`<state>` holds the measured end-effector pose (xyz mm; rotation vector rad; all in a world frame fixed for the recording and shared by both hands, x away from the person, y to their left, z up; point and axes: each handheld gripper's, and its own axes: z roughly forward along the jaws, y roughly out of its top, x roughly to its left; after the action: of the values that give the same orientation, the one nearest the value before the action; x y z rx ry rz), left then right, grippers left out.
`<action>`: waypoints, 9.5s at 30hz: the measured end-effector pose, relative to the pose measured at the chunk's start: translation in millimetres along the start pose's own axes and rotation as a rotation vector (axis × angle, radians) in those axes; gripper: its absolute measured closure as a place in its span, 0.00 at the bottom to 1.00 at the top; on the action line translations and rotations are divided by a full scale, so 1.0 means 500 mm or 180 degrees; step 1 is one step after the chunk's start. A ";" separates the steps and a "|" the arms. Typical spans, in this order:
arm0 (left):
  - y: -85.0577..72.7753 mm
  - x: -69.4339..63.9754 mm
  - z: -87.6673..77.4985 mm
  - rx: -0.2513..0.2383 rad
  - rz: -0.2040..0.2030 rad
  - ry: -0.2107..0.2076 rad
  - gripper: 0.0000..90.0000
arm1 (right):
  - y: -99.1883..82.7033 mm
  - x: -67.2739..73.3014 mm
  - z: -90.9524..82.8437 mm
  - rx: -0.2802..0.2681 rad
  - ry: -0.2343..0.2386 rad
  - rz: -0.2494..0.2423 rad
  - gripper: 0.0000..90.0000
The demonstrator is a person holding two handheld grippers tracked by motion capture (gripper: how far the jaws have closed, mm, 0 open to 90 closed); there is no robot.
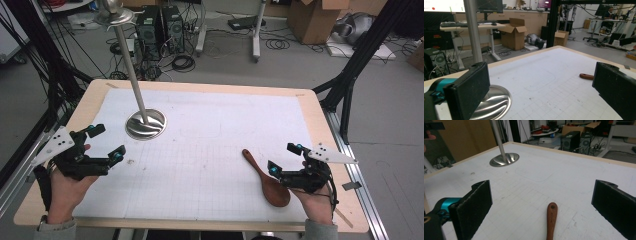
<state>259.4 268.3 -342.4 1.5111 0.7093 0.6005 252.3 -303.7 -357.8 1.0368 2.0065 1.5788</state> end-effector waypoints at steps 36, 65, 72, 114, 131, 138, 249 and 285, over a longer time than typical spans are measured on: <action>-0.008 -0.006 -0.024 0.0068 0.0017 0.0042 0.02 | -0.024 0.003 0.097 0.0917 -0.0043 -0.0239 0.03; -0.017 -0.009 -0.033 0.0155 0.0032 0.0066 0.02 | -0.051 -0.026 0.127 0.1310 -0.0101 -0.0059 0.60; -0.022 -0.010 -0.033 0.0181 0.0027 0.0069 0.02 | -0.057 -0.028 0.134 0.1416 -0.0208 -0.0094 0.87; -0.051 -0.021 -0.059 0.0391 0.0074 0.0169 0.02 | -0.078 -0.056 0.193 0.1759 -0.0301 -0.0281 0.99; -0.054 -0.018 -0.063 0.0417 0.0062 0.0298 0.02 | -0.083 -0.050 0.203 0.1843 -0.0160 -0.0300 0.99; -0.052 -0.018 -0.069 0.0392 0.0061 0.0320 0.02 | -0.081 -0.040 0.210 0.1882 -0.0040 -0.0417 0.99; -0.053 -0.034 -0.080 0.0426 0.0109 0.0280 0.02 | -0.046 0.007 0.217 0.2931 0.0130 -0.0600 0.78; -0.047 -0.033 -0.075 0.0406 0.0108 0.0251 0.02 | -0.023 -0.005 0.185 0.2327 -0.0023 -0.0444 0.85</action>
<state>218.7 281.3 -362.7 1.6272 0.7963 0.6535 313.8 -245.4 -396.2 1.0892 2.6530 0.7567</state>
